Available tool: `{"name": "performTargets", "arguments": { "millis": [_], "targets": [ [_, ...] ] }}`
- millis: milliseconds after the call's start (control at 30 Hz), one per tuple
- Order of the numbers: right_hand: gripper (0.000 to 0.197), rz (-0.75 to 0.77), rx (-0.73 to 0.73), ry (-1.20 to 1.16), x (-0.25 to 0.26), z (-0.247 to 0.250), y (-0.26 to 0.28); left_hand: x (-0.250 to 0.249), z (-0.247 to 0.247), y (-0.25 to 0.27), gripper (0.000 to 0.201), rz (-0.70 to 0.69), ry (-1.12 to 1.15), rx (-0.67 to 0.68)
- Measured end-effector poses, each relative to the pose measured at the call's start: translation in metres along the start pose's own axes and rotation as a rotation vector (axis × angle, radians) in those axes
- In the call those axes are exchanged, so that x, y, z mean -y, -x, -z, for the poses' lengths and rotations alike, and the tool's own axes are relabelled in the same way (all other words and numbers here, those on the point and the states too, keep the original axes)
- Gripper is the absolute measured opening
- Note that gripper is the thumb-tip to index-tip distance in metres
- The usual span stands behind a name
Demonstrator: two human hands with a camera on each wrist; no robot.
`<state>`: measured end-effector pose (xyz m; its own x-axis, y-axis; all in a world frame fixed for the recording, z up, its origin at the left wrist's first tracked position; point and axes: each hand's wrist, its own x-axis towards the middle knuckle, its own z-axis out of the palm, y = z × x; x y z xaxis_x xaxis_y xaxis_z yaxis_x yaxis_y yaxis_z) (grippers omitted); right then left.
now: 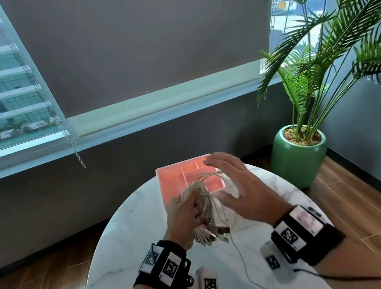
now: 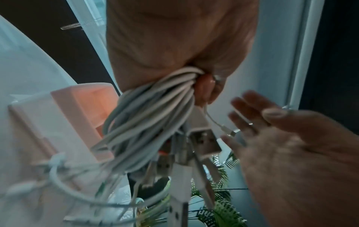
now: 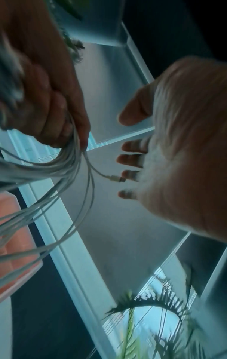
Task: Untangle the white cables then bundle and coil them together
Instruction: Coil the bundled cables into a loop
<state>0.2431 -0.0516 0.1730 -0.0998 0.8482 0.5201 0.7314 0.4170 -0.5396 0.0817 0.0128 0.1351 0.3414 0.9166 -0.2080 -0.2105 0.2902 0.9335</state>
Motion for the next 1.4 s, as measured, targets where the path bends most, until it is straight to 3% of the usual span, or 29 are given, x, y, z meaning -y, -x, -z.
{"name": "performTargets", "arguments": {
  "millis": [100, 200, 333, 500, 633, 733, 867, 1000, 1067, 1133, 1200, 1267, 1400],
  "targets": [
    [0.059, -0.085, 0.279, 0.115, -0.012, 0.01, -0.027, -0.012, -0.01, 0.008, 0.037, 0.051, -0.003, 0.144],
    [0.045, -0.229, 0.391, -0.131, -0.029, 0.01, -0.031, -0.026, -0.013, 0.014, 0.045, 0.1, 0.037, 0.228],
    [0.029, -0.341, 0.284, -0.549, -0.03, -0.007, -0.023, -0.032, -0.013, 0.016, 0.045, 0.154, 0.156, 0.293],
    [0.068, -0.537, 0.126, -0.8, -0.035, -0.031, -0.007, -0.023, -0.012, 0.011, 0.044, 0.191, 0.245, 0.289],
    [0.071, -0.657, 0.097, -0.891, -0.045, -0.045, 0.009, -0.022, -0.01, 0.01, 0.044, 0.208, 0.333, 0.258],
    [0.084, -0.715, 0.142, -0.948, -0.051, -0.053, 0.026, -0.025, -0.006, 0.005, 0.045, 0.202, 0.398, 0.234],
    [0.05, -0.755, 0.122, -1.036, -0.051, -0.066, 0.038, -0.021, -0.008, 0.0, 0.042, 0.182, 0.415, 0.164],
    [0.05, -0.825, 0.047, -1.302, -0.054, -0.075, 0.052, -0.017, -0.007, -0.005, 0.042, 0.146, 0.478, 0.093],
    [0.034, -0.857, -0.014, -1.39, -0.054, -0.077, 0.061, -0.015, -0.005, -0.007, 0.041, 0.132, 0.489, 0.081],
    [0.017, -0.952, -0.1, -1.3, -0.053, -0.086, 0.065, -0.01, -0.006, -0.008, 0.039, 0.096, 0.445, 0.049],
    [0.019, -1.019, -0.108, -1.072, -0.046, -0.099, 0.064, -0.003, -0.011, -0.009, 0.038, 0.052, 0.4, -0.021],
    [0.023, -1.032, -0.02, -0.883, -0.033, -0.111, 0.059, 0.006, -0.016, -0.01, 0.04, 0.022, 0.376, -0.11],
    [0.018, -0.968, 0.215, -0.72, -0.013, -0.116, 0.056, 0.019, -0.023, -0.006, 0.044, -0.05, 0.326, -0.211]
  ]
}}
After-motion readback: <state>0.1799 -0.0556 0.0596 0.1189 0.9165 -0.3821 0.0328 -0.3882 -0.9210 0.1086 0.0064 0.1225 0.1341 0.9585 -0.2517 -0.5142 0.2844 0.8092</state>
